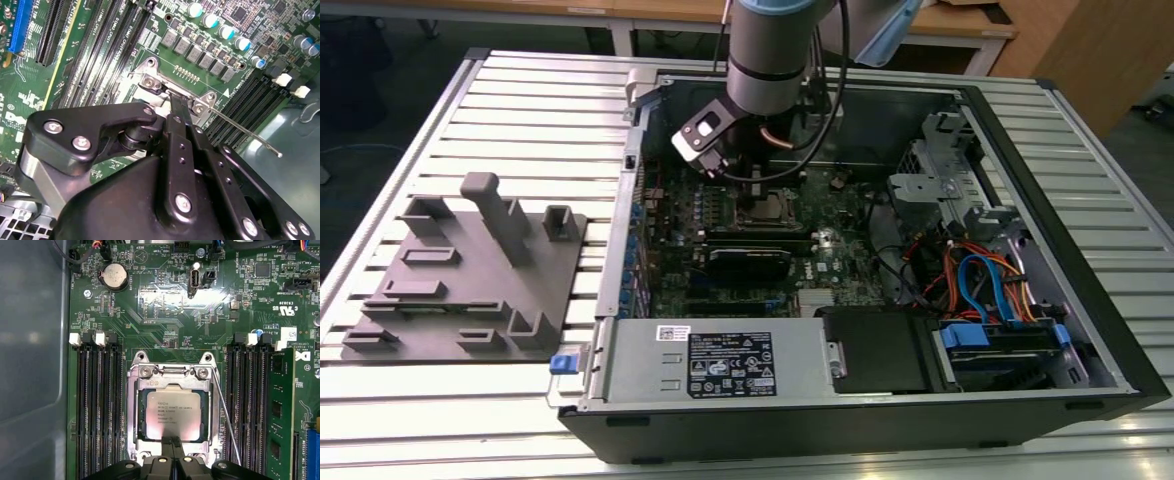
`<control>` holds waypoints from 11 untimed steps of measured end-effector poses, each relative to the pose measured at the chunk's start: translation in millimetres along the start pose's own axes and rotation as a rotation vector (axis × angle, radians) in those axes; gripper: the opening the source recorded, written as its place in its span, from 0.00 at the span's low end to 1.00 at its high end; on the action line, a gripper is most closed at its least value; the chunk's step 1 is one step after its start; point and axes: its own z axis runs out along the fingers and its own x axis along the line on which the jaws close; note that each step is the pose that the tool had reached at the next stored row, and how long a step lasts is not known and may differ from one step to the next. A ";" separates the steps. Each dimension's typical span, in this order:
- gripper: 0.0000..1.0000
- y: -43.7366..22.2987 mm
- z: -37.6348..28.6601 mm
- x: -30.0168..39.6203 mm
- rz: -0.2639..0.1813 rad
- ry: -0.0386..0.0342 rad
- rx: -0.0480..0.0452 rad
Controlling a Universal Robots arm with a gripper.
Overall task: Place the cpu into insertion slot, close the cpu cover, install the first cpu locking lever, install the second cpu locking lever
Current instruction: 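Close the cpu cover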
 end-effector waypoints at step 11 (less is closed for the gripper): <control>0.10 0.1 0.4 0.1 0.000 0.0013 -0.0006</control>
